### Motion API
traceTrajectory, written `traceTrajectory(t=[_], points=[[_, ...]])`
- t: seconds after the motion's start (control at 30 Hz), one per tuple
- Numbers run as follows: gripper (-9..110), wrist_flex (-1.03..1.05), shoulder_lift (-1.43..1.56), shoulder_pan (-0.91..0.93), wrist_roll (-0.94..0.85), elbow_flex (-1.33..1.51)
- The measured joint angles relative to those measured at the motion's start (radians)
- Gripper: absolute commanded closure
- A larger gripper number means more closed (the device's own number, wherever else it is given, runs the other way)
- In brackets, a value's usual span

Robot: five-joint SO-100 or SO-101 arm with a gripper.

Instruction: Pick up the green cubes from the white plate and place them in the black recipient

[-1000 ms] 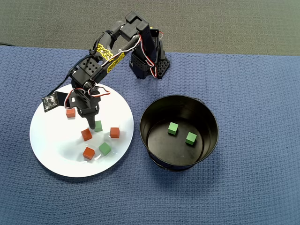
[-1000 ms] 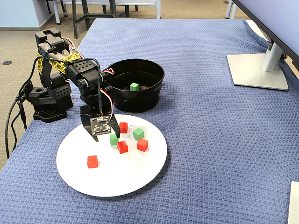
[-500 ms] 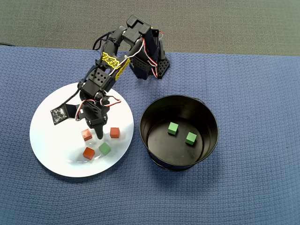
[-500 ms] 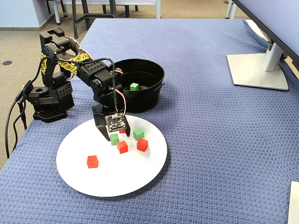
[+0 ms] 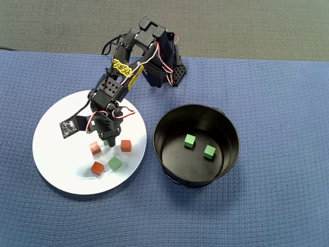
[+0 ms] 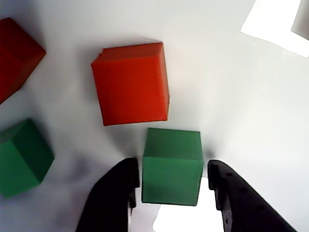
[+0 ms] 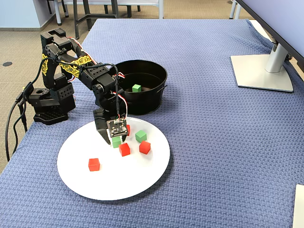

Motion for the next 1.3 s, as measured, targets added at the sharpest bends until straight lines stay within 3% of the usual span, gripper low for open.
traceTrajectory(t=[0.27, 0.6, 0.77, 0.93, 0.97, 1.03, 1.17, 1.3], points=[[102, 0.005, 0.029, 0.003, 0.031, -0.002], [102, 0.503, 0.379, -0.091, 0.204, -0.311], [102, 0.569, 0.561, -0.276, 0.344, -0.337], [100, 0.436, 0.643, -0.563, 0.552, -0.169], [90, 0.402, 0.644, -0.620, 0.594, -0.127], [59, 0.339, 0.643, -0.723, 0.658, -0.051], [54, 0.304, 0.597, -0.836, 0.680, -0.017], [57, 0.304, 0.597, -0.792, 0.649, -0.035]])
